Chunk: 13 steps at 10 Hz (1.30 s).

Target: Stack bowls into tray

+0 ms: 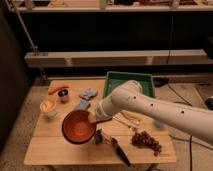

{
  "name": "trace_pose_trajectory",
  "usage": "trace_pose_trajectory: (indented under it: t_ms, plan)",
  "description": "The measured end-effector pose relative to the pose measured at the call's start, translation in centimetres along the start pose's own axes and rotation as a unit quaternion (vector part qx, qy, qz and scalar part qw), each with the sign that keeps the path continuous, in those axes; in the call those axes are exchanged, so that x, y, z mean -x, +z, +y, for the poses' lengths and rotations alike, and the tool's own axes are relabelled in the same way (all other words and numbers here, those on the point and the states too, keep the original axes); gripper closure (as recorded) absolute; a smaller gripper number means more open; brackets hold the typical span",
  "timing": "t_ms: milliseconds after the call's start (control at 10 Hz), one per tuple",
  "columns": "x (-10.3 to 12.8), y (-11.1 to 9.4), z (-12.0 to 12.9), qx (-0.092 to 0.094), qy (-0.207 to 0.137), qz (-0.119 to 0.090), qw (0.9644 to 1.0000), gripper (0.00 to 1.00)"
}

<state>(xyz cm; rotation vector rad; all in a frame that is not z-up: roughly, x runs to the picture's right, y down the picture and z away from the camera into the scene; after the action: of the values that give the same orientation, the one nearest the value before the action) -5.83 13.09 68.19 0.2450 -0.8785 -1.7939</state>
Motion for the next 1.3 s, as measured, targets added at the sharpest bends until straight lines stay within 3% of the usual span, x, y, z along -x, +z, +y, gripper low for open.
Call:
trace_pose_trajectory:
  t_ms: [200, 400, 700, 900, 1100, 1200, 1300]
  plan:
    - [-0.4, 0.0, 0.8, 0.013, 0.024, 0.009, 0.9996, 1.0]
    - [-1.5, -1.0, 3.7, 0.033, 0.061, 0.027, 0.9972, 1.0]
    - [-3.0, -4.7, 11.9, 0.05, 0.122, 0.059, 0.9895, 1.0]
    - [-3.6, -7.0, 17.2, 0.056, 0.167, 0.079, 0.9813, 1.0]
    - [-3.9, -9.1, 22.1, 0.061, 0.215, 0.098, 0.9699, 1.0]
    - [-4.4, -10.6, 25.5, 0.066, 0.25, 0.111, 0.9597, 1.0]
    - [-5.4, -11.4, 27.9, 0.07, 0.273, 0.118, 0.9522, 1.0]
